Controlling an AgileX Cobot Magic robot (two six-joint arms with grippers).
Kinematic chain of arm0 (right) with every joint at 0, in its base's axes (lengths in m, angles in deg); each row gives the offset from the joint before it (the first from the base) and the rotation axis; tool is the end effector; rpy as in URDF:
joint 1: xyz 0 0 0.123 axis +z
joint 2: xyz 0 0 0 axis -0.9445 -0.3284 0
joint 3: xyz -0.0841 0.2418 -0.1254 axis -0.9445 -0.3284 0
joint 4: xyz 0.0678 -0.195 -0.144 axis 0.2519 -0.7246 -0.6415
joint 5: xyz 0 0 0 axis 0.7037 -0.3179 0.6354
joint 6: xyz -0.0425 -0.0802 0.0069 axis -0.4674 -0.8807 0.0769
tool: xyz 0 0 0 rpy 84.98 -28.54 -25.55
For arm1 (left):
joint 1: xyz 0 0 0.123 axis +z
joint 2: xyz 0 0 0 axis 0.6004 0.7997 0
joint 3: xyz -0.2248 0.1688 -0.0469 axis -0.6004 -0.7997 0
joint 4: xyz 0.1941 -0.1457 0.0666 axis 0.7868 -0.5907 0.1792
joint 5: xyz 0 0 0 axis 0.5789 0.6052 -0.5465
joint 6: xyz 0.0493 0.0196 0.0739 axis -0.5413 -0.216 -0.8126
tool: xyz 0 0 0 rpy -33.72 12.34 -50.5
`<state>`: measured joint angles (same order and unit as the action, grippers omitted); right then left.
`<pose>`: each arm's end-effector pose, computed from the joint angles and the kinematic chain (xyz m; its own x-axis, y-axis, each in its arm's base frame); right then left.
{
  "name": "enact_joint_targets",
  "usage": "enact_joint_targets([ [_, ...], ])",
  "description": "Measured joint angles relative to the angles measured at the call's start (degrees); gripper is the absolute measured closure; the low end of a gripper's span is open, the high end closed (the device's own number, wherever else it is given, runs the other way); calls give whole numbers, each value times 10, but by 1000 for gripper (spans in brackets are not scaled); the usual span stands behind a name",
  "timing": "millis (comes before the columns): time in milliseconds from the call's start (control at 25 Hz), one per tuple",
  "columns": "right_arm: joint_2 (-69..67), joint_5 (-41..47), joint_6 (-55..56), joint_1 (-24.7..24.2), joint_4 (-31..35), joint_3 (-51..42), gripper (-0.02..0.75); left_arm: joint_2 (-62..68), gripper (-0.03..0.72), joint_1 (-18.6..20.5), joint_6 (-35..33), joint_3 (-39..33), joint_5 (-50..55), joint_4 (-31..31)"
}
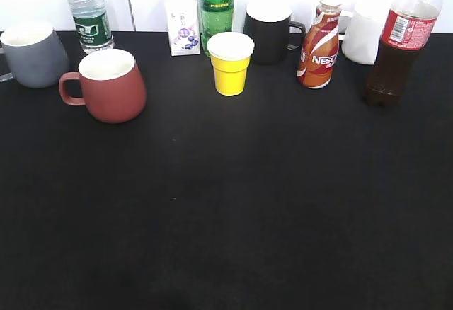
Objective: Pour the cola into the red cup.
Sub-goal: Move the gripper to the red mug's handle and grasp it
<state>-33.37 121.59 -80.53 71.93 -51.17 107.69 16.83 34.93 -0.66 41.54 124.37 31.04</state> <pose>-0.0064 0.0063 0.2802 -0.4269 0.0078 -0.9043 -0.0770 0.9960 0.0449 -0.0082 -0.0034 0.2820 -0.4323 0.0236 -0.9014 0.0751 0.9971 -0.0099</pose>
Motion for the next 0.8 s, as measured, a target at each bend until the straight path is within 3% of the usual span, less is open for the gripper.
enact_joint_targets([
  [400,0,0,0,0,0,0,153,0,211,0,0,11,-30,7],
  [520,0,0,0,0,0,0,153,86,211,0,0,21,-248,40],
  [680,0,0,0,0,0,0,153,357,213,-2,0,21,-551,31],
  [800,0,0,0,0,0,0,153,526,212,-49,0,21,-692,10],
])
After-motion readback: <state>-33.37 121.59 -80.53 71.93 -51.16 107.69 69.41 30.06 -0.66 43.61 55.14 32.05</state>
